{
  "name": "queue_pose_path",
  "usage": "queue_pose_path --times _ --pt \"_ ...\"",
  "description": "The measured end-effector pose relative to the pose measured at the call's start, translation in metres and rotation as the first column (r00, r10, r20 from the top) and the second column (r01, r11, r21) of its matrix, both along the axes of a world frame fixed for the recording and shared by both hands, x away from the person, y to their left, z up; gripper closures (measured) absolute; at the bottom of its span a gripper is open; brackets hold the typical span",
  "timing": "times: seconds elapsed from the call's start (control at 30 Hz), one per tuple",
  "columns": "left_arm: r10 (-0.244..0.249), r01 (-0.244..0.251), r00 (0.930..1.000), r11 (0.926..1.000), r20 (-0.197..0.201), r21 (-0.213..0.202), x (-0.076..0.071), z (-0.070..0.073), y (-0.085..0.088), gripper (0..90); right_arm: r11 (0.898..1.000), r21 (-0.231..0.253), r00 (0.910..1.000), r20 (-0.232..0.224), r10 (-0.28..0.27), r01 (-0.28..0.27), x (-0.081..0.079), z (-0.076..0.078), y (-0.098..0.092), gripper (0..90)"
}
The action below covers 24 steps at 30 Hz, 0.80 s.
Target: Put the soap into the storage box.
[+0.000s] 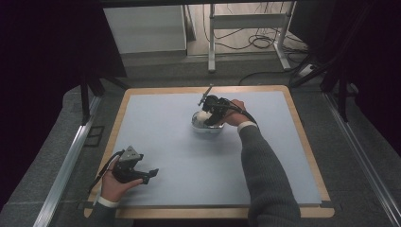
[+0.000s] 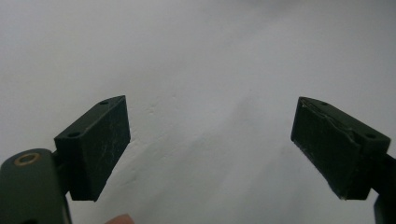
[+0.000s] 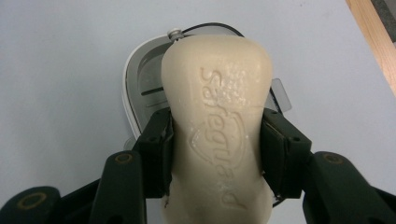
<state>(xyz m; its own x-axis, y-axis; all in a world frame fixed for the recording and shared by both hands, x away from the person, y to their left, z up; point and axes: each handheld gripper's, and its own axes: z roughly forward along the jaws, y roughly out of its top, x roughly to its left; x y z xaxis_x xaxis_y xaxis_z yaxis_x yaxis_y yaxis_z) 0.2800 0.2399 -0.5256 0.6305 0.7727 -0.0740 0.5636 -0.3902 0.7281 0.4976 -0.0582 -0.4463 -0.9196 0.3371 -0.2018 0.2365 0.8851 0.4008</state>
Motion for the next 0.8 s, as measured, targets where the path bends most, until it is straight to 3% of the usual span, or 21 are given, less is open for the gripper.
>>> queue_pose_path --times 0.43,0.5,0.7,0.73,0.8 --pt "0.000 0.000 1.0000 1.0000 0.001 0.002 0.000 0.000 0.001 12.3 1.000 -0.020 0.9999 -0.017 0.003 -0.004 0.000 -0.009 0.003 47.6" --pt "0.000 0.000 1.0000 1.0000 0.001 0.002 0.000 0.000 0.000 12.3 1.000 0.016 0.9999 -0.014 0.001 0.000 0.000 -0.005 0.001 47.6" --pt "-0.001 0.001 1.0000 1.0000 0.000 0.002 0.000 0.000 0.000 12.3 0.999 0.045 0.9996 0.002 -0.029 0.029 -0.003 0.002 -0.003 42.8" --pt "0.000 0.000 1.0000 1.0000 0.002 0.001 0.000 0.000 0.000 12.3 0.993 0.105 0.9981 0.010 -0.061 0.059 -0.005 0.006 -0.006 41.0" --pt "0.001 -0.001 1.0000 1.0000 0.003 0.000 0.000 0.000 0.000 12.3 0.987 0.139 0.9964 0.016 -0.084 0.081 -0.006 0.009 -0.009 39.0"
